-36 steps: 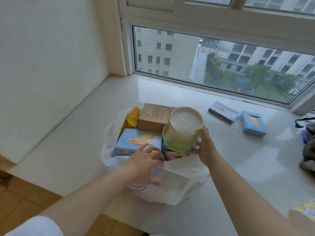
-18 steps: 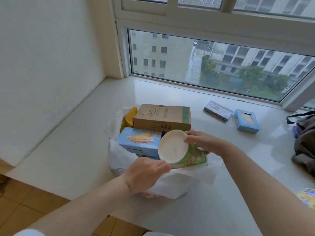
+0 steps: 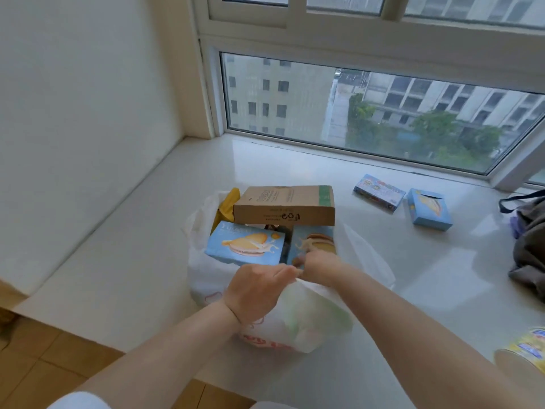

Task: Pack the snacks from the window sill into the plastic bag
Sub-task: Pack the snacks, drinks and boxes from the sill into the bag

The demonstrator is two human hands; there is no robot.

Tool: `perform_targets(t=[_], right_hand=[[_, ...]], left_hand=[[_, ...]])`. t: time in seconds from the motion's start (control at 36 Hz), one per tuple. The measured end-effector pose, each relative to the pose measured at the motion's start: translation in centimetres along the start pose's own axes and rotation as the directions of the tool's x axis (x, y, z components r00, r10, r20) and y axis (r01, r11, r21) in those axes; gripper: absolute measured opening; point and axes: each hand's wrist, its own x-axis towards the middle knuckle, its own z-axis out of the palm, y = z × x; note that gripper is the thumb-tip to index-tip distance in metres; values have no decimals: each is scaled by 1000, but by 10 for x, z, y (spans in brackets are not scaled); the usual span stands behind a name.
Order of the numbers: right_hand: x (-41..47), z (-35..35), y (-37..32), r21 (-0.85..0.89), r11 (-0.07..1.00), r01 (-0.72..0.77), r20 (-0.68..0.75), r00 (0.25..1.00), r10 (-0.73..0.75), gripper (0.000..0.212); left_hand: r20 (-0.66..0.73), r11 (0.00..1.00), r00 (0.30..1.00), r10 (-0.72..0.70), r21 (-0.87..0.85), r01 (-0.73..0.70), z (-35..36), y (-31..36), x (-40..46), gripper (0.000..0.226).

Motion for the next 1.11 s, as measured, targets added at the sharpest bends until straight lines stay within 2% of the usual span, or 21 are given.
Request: perform_targets(t=[0.06,0.11,0.14,0.19,0.22,0.25,0.28,0.31,0.39,0.44,0.5,0.56,0.64,0.69,0.78,0.86,0.92,0.97,1.06,1.11], right_hand=[[-4,2,6,174,984,28,-126,992,-6,49],[-11,2,19,430,902,37,-320,940,115,39],[-16,2,27,527,850,16,-414,878,240,36],[-24,3,45,510,849,-140,-542,714,443,45],[-27,4,53,445,851,-279,-529,685,501,57],[-30,7,60,372,833,-411,-459,698,549,68],[-32,11,65,317,807,-499,-362,723,589,71],[-33,15,70,289,788,-544,-269,744,612,66],[-34,17,83,407,744,-530,-145,767,625,34],[-37,9,92,540,690,-481,-164,744,647,30],[-41,0,100,651,630,-423,-224,687,691,31],[-43,-1,106,677,609,-413,-253,646,720,32],[-41,4,107,639,617,-459,-172,697,696,32],[-36,1,107,566,664,-490,-136,739,660,28],[-22,-14,106,502,733,-460,-202,761,616,22],[-2,-30,106,532,769,-355,-293,775,561,38],[13,-38,106,514,802,-305,-296,814,500,53],[28,-44,107,485,826,-287,-265,852,451,64],[51,-48,108,492,827,-272,-168,903,396,80],[66,-48,112,555,796,-240,-87,935,342,83]], left_hand=[[27,999,999,-40,19,40,0,-2,4,9],[70,997,995,-67,30,65,4,-6,6,8],[92,996,992,-89,25,87,8,-7,7,9],[124,987,980,-155,-15,158,17,-9,7,9],[156,977,969,-193,-60,205,22,-10,6,9],[205,961,951,-230,-104,255,27,-10,7,10],[259,943,930,-261,-137,303,31,-11,7,13],[315,924,907,-280,-167,343,32,-9,8,17],[410,911,870,-274,-180,372,32,-3,17,22],[466,905,834,-295,-143,400,28,-1,24,15],[504,912,805,-312,-80,403,26,-3,31,13],[538,924,791,-291,-56,378,24,-8,38,12],[606,945,763,-224,-58,323,22,-12,50,11],[618,965,760,-200,-8,261,21,-17,61,19],[508,958,819,-265,40,285,22,-34,80,24],[417,934,843,-340,43,355,26,-59,101,25],[453,910,801,-391,62,409,30,-78,118,36],[522,895,742,-421,106,433,38,-98,136,57],[646,884,639,-417,127,450,59,-127,160,90],[688,844,575,-443,103,527,76,-145,173,97]])
